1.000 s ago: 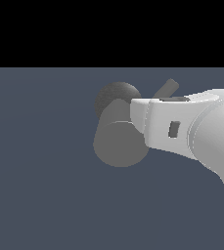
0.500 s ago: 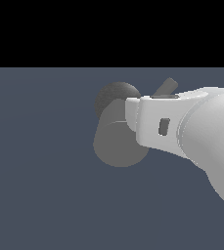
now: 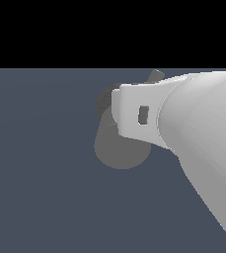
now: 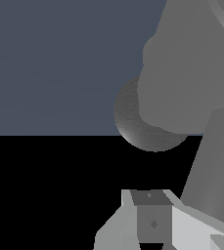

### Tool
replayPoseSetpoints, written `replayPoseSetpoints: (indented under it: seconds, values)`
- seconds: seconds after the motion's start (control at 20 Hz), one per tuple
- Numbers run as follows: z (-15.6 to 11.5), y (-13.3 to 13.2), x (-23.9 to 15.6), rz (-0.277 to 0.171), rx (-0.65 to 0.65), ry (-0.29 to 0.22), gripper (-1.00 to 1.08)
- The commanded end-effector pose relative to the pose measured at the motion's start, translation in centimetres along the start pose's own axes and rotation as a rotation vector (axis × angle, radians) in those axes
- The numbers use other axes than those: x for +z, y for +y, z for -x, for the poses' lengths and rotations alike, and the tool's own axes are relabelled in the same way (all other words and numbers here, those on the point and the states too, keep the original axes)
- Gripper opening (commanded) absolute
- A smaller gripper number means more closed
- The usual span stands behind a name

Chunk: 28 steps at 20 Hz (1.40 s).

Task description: Turn on the faucet by rotating a designated handle.

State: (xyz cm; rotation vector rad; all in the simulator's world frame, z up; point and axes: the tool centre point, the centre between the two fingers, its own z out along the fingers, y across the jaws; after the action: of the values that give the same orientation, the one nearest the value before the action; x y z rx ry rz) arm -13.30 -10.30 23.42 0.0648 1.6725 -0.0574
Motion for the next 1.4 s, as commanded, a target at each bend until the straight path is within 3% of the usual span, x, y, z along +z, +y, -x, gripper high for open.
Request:
replayPoseSetpoints:
  seconds: [0.0, 0.15, 0.2, 0.25, 1.35]
  values:
    - [4.2, 2.9, 0.3, 0.045, -0.011, -0.094, -1.00]
    - [4.8, 3.5, 0.3, 0.046, -0.011, -0.100, -1.00]
    - [0.9, 1.0, -0.3, 0.000, -0.001, -0.012, -1.00]
    - [0.3, 0.6, 0.1, -0.006, 0.001, 0.001, -1.00]
    - [4.8, 9.3, -0.1, 0.042, -0.010, -0.092, -1.00]
